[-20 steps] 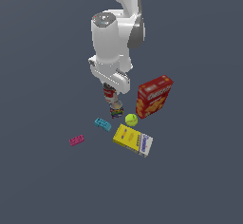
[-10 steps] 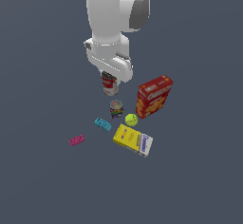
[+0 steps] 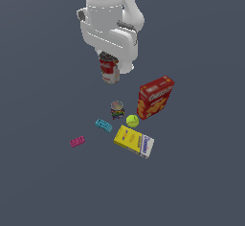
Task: Pick up a designated object from a clutter of objects.
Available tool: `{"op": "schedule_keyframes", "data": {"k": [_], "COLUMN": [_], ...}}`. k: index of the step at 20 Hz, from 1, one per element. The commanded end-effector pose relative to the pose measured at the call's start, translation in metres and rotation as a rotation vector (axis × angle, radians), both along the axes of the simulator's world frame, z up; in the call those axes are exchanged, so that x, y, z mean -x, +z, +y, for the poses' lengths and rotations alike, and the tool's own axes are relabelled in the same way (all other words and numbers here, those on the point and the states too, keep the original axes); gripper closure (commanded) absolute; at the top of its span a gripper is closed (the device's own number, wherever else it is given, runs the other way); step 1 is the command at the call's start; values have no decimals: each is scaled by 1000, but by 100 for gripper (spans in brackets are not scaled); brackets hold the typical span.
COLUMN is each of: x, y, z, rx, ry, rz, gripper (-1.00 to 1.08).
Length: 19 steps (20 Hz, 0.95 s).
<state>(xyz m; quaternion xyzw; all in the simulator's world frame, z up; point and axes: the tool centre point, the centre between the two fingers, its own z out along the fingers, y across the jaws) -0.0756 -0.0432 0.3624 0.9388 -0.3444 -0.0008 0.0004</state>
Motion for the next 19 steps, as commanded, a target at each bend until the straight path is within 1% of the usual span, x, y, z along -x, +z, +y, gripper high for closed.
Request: {"op": "schedule_keyframes", "data": {"k": [1, 5, 10, 19], "x": [-5, -12, -18, -23], "y": [23, 51, 74, 89], "z": [1, 2, 3, 4], "rx": [0, 0, 0, 0], "ry": [0, 0, 0, 0], "rz": [-2, -2, -2, -2], "gripper": [108, 108, 108, 108]}}
